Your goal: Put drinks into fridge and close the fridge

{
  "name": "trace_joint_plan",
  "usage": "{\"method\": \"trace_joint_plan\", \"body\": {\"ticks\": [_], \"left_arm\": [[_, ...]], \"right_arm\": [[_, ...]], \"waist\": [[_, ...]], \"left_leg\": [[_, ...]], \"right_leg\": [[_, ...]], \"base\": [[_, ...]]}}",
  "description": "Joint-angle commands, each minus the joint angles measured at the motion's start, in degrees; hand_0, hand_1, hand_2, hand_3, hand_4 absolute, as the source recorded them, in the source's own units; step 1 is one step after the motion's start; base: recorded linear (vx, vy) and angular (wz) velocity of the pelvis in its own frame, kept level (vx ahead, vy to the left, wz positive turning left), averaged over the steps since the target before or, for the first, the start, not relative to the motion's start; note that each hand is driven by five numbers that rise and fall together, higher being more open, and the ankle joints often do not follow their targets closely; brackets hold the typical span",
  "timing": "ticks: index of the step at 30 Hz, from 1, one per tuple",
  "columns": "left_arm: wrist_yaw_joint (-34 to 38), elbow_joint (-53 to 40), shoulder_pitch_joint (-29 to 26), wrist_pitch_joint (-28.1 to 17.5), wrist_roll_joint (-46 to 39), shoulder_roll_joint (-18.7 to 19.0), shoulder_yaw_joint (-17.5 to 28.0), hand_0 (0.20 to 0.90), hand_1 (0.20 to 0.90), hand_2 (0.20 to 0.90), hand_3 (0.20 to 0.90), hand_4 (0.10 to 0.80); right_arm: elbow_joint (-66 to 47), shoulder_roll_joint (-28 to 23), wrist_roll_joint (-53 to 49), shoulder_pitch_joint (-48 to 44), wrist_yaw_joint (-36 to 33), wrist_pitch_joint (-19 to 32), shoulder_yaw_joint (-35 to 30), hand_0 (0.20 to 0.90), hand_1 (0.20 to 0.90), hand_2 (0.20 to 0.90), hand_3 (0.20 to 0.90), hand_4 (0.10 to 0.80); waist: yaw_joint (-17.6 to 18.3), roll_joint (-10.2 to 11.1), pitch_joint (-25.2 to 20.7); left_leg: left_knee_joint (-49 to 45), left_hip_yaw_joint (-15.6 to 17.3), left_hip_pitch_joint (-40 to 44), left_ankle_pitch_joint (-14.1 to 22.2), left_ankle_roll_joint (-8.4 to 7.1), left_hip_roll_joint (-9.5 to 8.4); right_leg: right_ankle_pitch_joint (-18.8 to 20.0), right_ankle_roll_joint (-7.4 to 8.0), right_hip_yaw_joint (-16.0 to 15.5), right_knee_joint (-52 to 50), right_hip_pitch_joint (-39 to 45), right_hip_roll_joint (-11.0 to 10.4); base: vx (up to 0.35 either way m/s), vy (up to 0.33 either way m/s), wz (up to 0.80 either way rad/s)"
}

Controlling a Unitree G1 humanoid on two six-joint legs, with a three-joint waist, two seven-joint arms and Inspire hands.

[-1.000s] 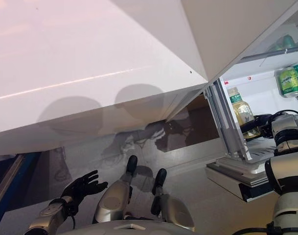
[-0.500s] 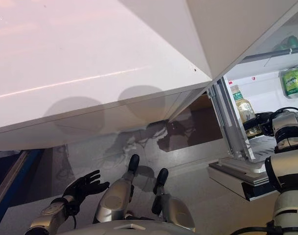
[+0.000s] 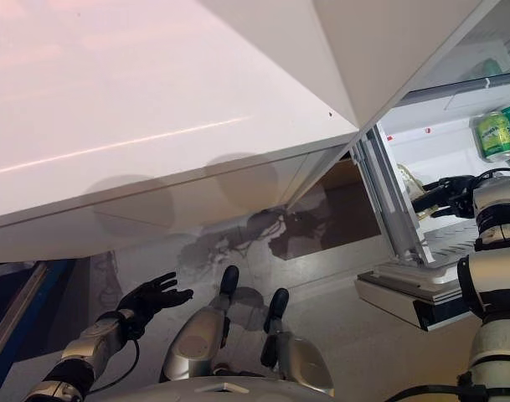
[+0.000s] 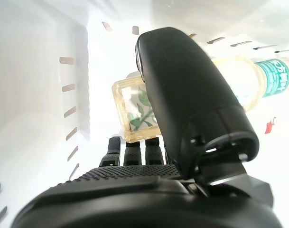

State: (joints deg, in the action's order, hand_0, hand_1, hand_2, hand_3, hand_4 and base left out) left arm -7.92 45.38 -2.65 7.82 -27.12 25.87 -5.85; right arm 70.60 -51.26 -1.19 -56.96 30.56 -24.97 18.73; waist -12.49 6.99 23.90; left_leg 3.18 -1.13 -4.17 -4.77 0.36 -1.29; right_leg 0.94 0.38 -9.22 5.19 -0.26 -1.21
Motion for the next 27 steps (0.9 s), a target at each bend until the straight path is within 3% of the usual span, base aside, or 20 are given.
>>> {"method": "trace_joint_plan", "body": {"ticks": [1,10,19,23,27], "left_arm": [[0.69,1.87,4.04,0.39,-1.30,2.22,-1.83,0.900,0.900,0.900,0.900,0.800],[0.08,6.42,3.98,0.58,-0.06,0.95,-1.98,0.900,0.900,0.900,0.900,0.800],[-0.39,9.74,4.33,0.56,-0.18,-0.87,-2.42,0.900,0.900,0.900,0.900,0.800],[-1.14,10.92,4.56,0.09,0.54,-2.55,-1.26,0.900,0.900,0.900,0.900,0.800],[-1.35,11.30,5.21,-0.29,1.94,-3.89,0.21,0.900,0.900,0.900,0.900,0.800]], "right_arm": [[-0.83,-6.13,-2.27,-3.85,-5.55,1.06,4.71,0.900,0.900,0.900,0.900,0.800],[-4.31,-9.91,-4.89,-3.54,-9.28,4.90,3.72,0.900,0.900,0.900,0.900,0.800],[-27.63,-16.47,-14.87,2.07,-22.02,9.87,-2.19,0.900,0.900,0.900,0.900,0.800],[-45.21,-16.51,-16.73,13.81,-31.13,12.67,-15.09,0.900,0.900,0.900,0.900,0.800],[-58.40,-13.25,-15.70,26.16,-37.94,15.75,-27.03,0.900,0.900,0.900,0.900,0.800]], "waist": [[1.43,-0.34,-5.87],[3.86,-0.48,-9.51],[8.43,-1.76,-14.34],[11.27,-2.95,-16.68],[13.51,-3.74,-17.87]], "left_leg": [[-0.46,-1.29,-2.18,3.28,0.51,-1.28],[0.49,-0.01,0.90,3.61,0.37,-1.07],[1.21,1.64,4.13,4.62,0.10,-1.01],[0.94,2.20,5.51,5.51,0.38,-1.03],[-0.46,2.29,6.24,6.61,0.86,-1.02]], "right_leg": [[3.83,3.16,0.24,-2.22,-5.02,0.59],[3.54,3.46,1.26,-1.64,-2.89,0.45],[2.99,4.03,2.81,-1.05,-0.98,-0.03],[1.86,3.88,4.26,-1.73,-0.18,0.02],[0.07,3.38,5.57,-3.92,0.34,0.03]], "base": [[-0.010,0.024,-0.08],[0.008,0.036,-0.04],[0.003,0.066,-0.09],[0.009,0.046,-0.06],[0.006,0.006,-0.03]]}}
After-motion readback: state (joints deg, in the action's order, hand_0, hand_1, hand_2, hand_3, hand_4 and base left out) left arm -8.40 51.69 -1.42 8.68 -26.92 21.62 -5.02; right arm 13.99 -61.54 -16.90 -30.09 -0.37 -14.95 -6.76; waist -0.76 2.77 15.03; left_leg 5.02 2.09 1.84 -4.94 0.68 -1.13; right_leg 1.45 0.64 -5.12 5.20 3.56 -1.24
